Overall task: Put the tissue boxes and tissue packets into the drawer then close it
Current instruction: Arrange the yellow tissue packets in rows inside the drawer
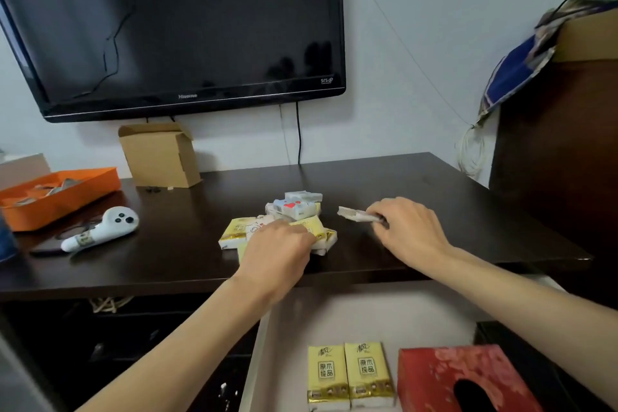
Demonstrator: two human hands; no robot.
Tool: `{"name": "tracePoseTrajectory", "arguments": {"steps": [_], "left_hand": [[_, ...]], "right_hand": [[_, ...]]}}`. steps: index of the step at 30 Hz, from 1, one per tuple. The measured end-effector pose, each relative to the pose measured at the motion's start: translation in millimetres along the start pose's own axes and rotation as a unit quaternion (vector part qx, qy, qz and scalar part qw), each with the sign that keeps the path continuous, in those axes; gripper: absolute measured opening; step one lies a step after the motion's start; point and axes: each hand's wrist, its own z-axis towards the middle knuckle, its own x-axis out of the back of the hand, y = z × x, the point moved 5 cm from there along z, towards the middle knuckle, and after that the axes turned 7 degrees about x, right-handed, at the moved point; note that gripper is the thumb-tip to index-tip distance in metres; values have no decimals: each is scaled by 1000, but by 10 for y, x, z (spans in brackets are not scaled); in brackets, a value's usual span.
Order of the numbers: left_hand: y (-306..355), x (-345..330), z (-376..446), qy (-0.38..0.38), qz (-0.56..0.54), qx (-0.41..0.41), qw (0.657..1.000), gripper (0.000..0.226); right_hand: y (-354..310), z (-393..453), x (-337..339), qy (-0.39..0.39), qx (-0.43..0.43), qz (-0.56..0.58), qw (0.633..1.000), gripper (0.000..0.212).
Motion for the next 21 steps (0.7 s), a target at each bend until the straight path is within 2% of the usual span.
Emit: {"name": "tracePoseTrajectory", "arguments": {"steps": [2,6,9,12,14,17,19,21], "left_hand": [[181,58,4,21,-16,-25,999,21],[587,35,81,17,-53,-67,996,22],[793,-38,189,-23,-82,-76,993,24],[841,-82,265,-36,-133,-63,988,26],[793,-108,312,-41,-159,-42,986,42],[732,-170,390,-101,-195,-6,976,63],[738,-228,444,-158,-191,1,969,62],[751,-236,496,-178,-171,-2,969,57]], "right_hand": [[193,-134,115,-17,1,-29,999,23],[443,-395,192,-112,31,-49,992,26],[554,-494,223,-154,23,28,987,28],[617,-518,245,-145,8,75,987,36],[614,-476,235,-142,4,125,982,48],[574,-362,120,-198,-38,236,951,70],[554,-293,38,-240,-77,286,925,73],[554,-247,10,-258,-79,272,924,69]]}}
